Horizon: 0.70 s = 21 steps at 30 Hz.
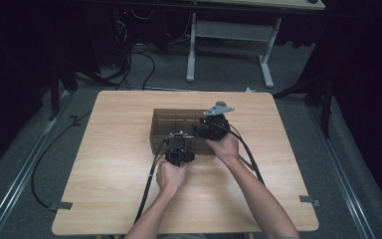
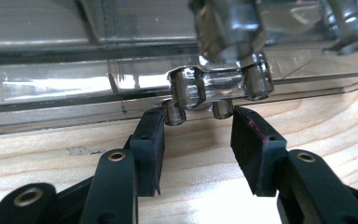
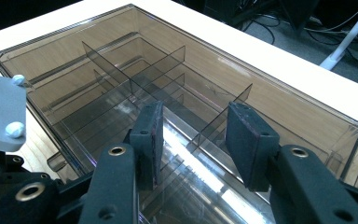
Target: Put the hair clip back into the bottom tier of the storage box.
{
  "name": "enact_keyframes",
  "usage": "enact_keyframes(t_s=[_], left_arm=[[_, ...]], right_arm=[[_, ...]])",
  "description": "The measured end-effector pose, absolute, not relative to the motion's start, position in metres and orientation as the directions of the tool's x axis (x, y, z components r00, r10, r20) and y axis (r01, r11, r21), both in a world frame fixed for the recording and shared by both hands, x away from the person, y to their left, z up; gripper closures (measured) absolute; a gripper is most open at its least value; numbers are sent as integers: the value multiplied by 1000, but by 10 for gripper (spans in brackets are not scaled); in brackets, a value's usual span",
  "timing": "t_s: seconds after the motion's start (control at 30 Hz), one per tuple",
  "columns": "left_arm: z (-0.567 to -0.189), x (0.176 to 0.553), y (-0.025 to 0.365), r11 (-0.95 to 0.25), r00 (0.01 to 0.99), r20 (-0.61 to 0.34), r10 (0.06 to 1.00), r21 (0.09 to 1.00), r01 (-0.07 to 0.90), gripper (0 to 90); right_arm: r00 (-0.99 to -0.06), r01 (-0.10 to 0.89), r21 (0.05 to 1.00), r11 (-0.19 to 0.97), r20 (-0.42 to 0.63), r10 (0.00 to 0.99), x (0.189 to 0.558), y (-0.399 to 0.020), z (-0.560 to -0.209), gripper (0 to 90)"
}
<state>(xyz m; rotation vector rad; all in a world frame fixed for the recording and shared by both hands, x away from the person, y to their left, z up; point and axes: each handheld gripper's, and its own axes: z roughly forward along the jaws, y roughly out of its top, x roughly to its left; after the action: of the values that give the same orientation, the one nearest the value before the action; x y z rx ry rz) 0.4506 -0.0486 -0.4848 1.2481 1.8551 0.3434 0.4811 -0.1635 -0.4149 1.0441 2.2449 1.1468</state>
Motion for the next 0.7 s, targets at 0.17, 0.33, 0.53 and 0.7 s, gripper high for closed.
enact_keyframes(t_s=[0.17,0.33,0.53,0.7], left_arm=[[-485,450,-48,486,-152,-511,846,624,612,552],[-485,450,-46,506,-161,-529,833,613,607,553],[-484,452,-43,542,-179,-562,807,586,603,557],[-484,451,-43,539,-173,-564,807,587,604,559]], right_arm=[[-630,437,818,374,-18,776,480,-163,-415,573],[-630,435,817,377,-22,776,481,-163,-415,573],[-630,438,816,377,-20,776,481,-163,-415,574],[-634,440,814,379,-17,773,481,-163,-415,574]])
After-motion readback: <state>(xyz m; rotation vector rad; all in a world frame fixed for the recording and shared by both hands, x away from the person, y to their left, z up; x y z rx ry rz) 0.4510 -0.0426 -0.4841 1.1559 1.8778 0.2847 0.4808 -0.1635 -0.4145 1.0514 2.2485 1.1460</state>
